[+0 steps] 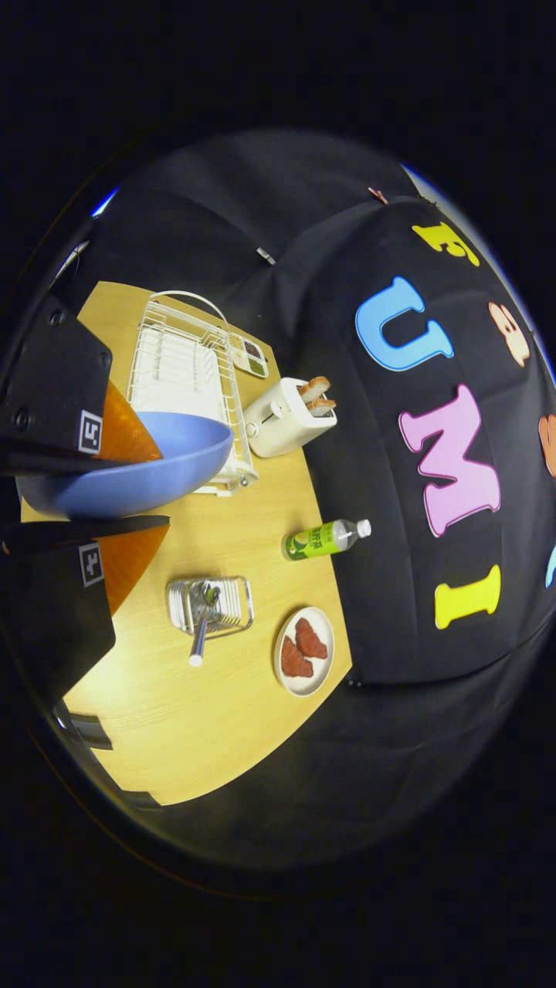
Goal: Take the plate from the dish rack, then take the spoon from the basket and place it into the plate.
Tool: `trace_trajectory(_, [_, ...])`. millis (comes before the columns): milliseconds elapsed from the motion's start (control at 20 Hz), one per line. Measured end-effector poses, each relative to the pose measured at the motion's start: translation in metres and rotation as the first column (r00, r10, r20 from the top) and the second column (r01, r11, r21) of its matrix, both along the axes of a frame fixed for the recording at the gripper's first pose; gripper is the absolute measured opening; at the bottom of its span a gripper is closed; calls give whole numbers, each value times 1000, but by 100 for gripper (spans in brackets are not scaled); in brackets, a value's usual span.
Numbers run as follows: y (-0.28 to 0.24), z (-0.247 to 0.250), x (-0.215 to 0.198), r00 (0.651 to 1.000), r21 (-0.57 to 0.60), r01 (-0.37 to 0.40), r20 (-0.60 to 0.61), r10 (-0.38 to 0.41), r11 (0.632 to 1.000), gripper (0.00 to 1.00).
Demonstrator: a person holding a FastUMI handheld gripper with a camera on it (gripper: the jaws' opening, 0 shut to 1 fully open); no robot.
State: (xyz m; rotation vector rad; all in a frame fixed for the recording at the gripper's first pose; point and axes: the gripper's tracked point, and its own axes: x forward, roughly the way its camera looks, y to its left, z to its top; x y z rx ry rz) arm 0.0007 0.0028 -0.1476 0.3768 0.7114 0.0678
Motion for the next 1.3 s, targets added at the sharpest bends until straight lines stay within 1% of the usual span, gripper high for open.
trace_trajectory(150, [-29, -19, -24, 998, 44, 34, -46, -32, 998, 27])
trace_trajectory(300, [-49, -41, -44, 995, 116, 57, -89, -47, 992, 27])
trace_trajectory(450, [-66, -72, -51, 992, 164, 66, -118, -47, 984, 27])
trace_trajectory(600, [-75, -102, -46, 987, 202, 66, -154, -34, 977, 27])
trace_trajectory(750, [-79, -129, -40, 982, 202, 35, -188, 4, 979, 27])
trace_trajectory(1000, [-80, -159, -21, 978, 205, -46, -191, 86, 978, 29])
trace_trajectory(1050, [-78, -163, -24, 975, 215, -62, -195, 105, 975, 29])
trace_trajectory(1100, [-79, -169, -24, 973, 204, -77, -200, 119, 976, 28])
trace_trajectory(1200, [-88, -178, -24, 971, 166, -108, -195, 140, 980, 34])
trace_trajectory(1300, [-91, -183, -22, 970, 130, -140, -178, 162, 981, 34])
